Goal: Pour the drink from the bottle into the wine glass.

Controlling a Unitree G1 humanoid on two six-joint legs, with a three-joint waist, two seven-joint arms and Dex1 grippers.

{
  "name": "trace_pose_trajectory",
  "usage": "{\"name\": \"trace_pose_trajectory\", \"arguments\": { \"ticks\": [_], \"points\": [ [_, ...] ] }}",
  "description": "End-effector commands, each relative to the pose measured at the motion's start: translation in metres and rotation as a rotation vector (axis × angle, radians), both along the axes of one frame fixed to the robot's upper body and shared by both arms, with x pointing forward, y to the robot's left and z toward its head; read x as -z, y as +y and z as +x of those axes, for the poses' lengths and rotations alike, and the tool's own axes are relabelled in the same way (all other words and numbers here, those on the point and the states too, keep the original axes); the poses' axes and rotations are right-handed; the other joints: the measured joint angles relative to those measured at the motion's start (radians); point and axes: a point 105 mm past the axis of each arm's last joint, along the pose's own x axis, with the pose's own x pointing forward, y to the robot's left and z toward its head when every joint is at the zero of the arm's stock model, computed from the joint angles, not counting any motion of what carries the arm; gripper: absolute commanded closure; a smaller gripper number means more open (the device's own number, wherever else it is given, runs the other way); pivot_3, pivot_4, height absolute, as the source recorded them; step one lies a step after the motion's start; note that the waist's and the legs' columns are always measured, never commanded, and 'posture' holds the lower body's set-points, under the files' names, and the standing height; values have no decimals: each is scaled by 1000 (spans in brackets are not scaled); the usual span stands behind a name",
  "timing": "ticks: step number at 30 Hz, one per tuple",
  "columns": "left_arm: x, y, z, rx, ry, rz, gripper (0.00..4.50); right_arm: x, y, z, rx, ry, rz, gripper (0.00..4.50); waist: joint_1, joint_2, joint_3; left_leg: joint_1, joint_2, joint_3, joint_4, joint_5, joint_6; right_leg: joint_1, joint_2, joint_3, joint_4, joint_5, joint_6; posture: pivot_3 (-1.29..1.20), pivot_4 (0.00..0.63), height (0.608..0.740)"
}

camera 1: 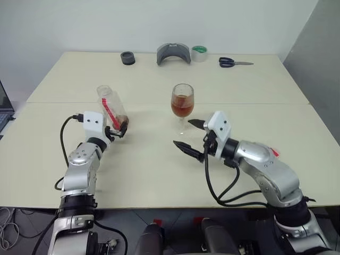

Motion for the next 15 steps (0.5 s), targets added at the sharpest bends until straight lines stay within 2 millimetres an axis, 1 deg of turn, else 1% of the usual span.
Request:
{"name": "trace_pose_trajectory", "arguments": {
  "ticks": [1,3,5,7,8,11,15],
  "points": [
    [-15,2,-8,-9,-58,3,15,0,-13,-3,92,-100,23,0,1,0,0,0,0,0,0,0,0,0,0,0,0,0,0,0,150,740],
    [-12,4,-13,-34,-54,11,15,11,-28,3,211,-95,76,0,1,0,0,0,0,0,0,0,0,0,0,0,0,0,0,0,150,740],
    [-5,2,-19,-18,-40,-7,15,20,-44,9,352,-68,158,0,0,0,0,1,0,1,-1,0,0,0,0,1,0,0,0,0,150,740],
    [1,1,-25,-10,-30,-30,15,25,-57,14,462,-77,219,0,-1,0,0,2,1,2,-1,0,0,0,1,1,0,0,0,0,150,740],
    [2,2,-27,-14,-29,-45,15,25,-61,15,494,-98,236,0,-1,0,0,2,1,2,-1,0,0,1,1,2,0,0,0,0,150,740],
    [4,1,-31,-13,-35,-57,15,22,-64,15,543,-139,275,0,0,0,0,2,1,2,-1,0,0,1,1,1,0,0,0,0,150,740],
    [2,0,-33,-5,-53,-52,15,21,-60,15,524,-153,281,0,0,0,0,2,1,2,-1,0,0,1,1,1,0,0,0,0,150,740]
  ]
}}
